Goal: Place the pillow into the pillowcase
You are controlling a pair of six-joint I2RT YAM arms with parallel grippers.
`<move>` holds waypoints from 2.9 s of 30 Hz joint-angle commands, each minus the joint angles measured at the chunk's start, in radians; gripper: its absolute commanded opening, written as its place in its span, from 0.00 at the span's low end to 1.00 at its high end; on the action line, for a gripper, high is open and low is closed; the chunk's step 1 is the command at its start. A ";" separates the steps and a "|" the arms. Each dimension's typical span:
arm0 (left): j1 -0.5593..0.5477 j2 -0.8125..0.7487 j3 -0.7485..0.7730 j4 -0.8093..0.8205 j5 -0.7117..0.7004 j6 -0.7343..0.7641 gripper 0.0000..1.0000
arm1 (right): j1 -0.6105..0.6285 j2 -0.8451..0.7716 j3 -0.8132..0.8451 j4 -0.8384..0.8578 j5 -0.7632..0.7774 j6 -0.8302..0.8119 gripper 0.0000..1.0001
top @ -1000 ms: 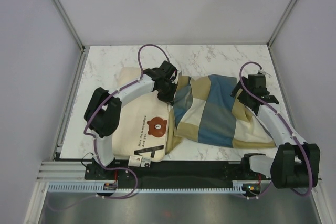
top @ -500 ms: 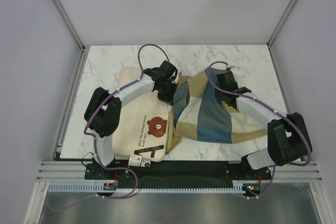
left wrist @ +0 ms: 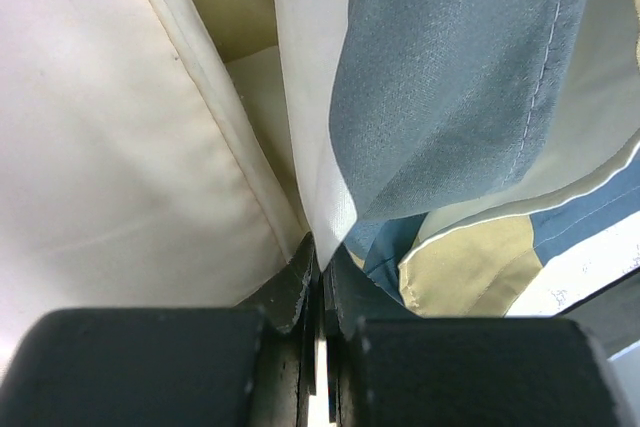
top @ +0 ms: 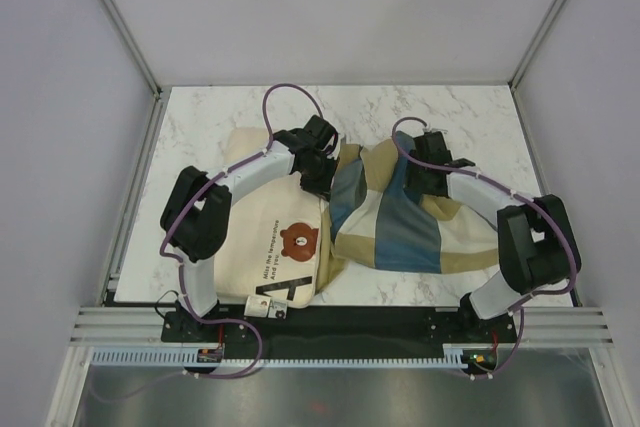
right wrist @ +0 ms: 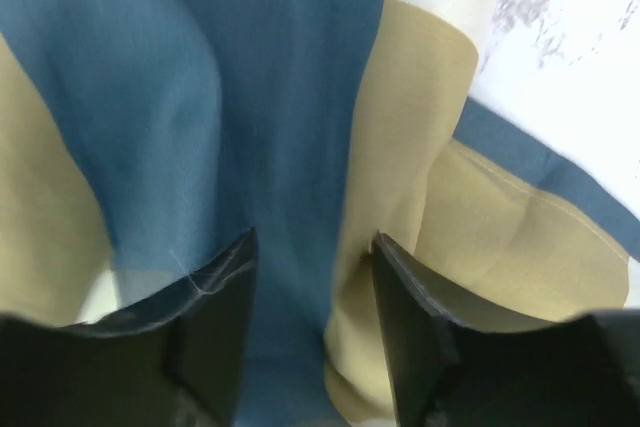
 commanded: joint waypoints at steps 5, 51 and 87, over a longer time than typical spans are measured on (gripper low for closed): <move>-0.003 -0.009 0.051 -0.014 0.010 0.044 0.05 | -0.090 -0.116 0.125 0.015 -0.094 0.001 0.77; 0.018 -0.229 -0.023 0.095 -0.153 0.029 0.91 | -0.015 -0.126 0.344 -0.113 0.440 -0.011 0.80; 0.233 -0.023 0.015 -0.058 -0.444 0.110 1.00 | 0.333 0.153 0.069 0.137 0.396 0.034 0.53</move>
